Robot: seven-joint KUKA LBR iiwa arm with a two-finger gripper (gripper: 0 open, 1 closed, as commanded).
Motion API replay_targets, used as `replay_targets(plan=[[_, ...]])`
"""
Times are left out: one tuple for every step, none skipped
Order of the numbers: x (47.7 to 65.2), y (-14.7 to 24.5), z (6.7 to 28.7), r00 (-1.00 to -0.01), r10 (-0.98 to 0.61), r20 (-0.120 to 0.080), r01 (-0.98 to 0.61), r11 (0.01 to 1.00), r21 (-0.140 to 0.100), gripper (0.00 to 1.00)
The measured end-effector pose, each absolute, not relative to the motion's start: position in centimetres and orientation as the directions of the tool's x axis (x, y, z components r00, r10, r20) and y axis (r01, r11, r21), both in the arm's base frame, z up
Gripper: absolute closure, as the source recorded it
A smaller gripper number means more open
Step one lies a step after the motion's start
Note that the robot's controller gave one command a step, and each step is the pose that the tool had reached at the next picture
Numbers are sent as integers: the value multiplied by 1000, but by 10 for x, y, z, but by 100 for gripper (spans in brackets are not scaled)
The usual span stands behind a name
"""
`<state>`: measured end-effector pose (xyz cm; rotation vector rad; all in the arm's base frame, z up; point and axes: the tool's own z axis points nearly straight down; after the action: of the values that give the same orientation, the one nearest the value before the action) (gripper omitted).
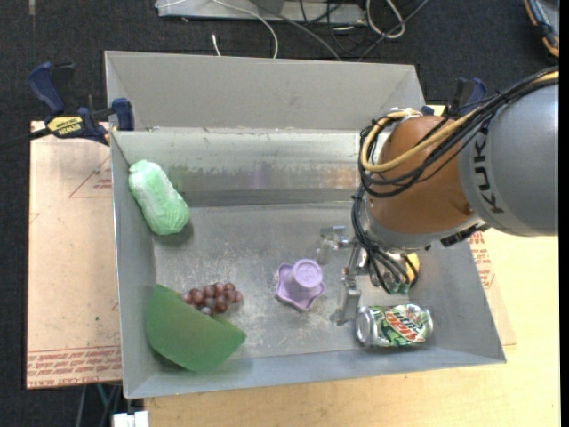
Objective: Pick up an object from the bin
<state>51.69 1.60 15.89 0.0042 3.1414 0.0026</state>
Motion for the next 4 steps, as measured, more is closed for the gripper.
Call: replay_targets(plan=[[517,16,159,-1000,3,0,3,1000,2,0],[528,20,137,-998,58,0,58,998,4,0],[505,-10,142,-1000,29,-1,29,1000,2,0],[552,23,106,-998,60,-3,60,998,7,0]])
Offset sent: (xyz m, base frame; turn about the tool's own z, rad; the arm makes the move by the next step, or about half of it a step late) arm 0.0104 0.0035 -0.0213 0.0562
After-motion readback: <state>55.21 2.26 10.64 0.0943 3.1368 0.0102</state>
